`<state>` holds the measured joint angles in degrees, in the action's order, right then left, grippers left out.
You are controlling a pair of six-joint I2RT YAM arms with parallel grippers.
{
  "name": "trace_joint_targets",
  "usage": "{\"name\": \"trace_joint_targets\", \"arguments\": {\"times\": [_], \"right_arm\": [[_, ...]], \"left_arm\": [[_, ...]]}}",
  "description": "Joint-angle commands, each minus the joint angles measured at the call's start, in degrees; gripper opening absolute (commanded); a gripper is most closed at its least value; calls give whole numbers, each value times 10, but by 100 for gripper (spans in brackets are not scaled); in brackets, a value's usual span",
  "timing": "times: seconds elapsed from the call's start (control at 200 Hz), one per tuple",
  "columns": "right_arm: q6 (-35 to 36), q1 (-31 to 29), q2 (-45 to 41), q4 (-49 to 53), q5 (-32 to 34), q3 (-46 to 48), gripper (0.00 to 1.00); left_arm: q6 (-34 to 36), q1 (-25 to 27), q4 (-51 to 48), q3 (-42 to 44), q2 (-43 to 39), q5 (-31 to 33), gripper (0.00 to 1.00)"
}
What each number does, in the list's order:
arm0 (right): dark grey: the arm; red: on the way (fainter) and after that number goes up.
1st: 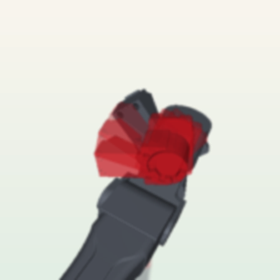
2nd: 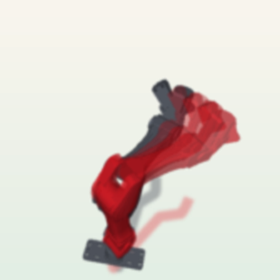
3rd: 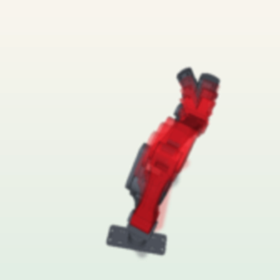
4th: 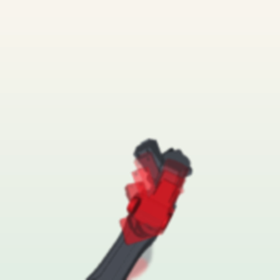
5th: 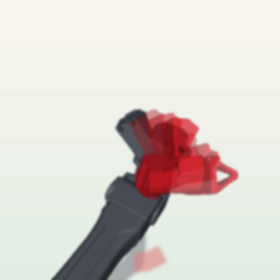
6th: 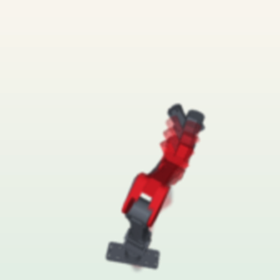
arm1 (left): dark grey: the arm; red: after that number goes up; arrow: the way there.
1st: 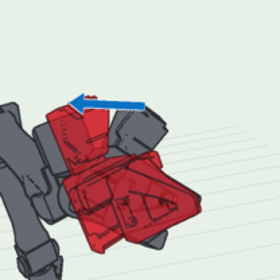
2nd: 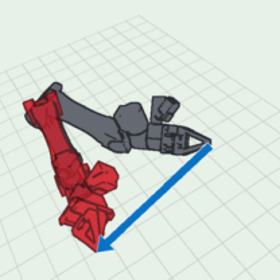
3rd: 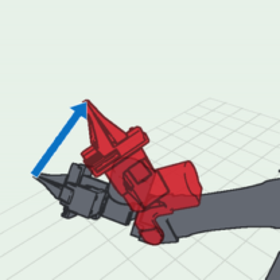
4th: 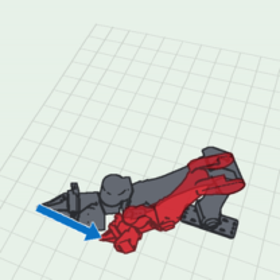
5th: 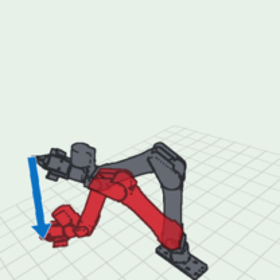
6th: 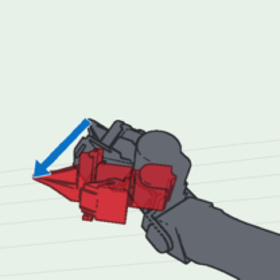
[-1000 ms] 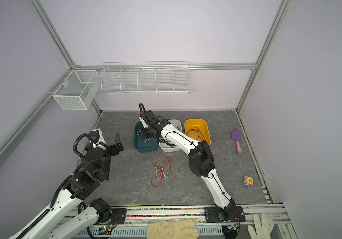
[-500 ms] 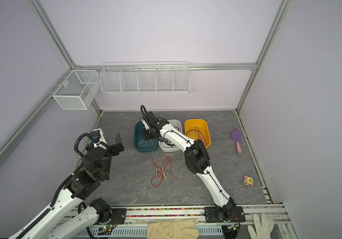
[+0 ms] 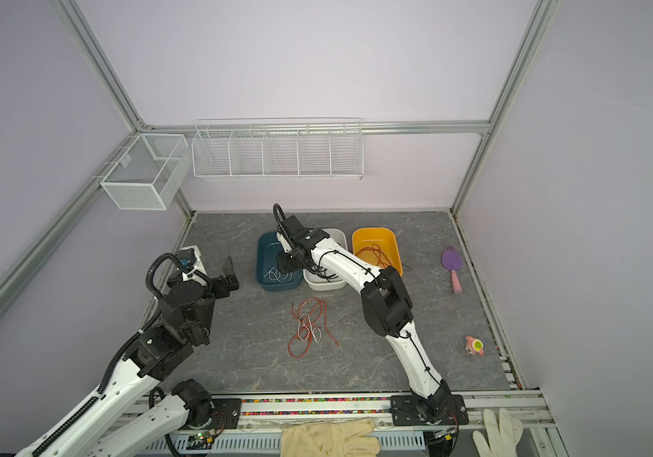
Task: Untangle the cables
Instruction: 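Move the right gripper back down to the red and white pile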
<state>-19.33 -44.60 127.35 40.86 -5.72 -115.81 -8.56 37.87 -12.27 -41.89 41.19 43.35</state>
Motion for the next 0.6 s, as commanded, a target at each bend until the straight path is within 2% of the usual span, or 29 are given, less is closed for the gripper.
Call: {"name": "trace_joint_targets", "arguments": {"times": [0.0, 0.135, 0.355, 0.595], "right_arm": [[5, -1, -72, -29, 11, 68, 58], [-8, -5, -158, -69, 12, 184, 64], [-29, -35, -282, -102, 22, 335, 65], [-56, -74, -334, -119, 47, 432, 65]], "left_arm": [[-8, -3, -12, -17, 3, -12, 100], [-10, -3, -13, -16, 2, -15, 100], [-9, -3, -17, -18, 8, -23, 100], [-10, -3, -18, -18, 11, -30, 100]]}}
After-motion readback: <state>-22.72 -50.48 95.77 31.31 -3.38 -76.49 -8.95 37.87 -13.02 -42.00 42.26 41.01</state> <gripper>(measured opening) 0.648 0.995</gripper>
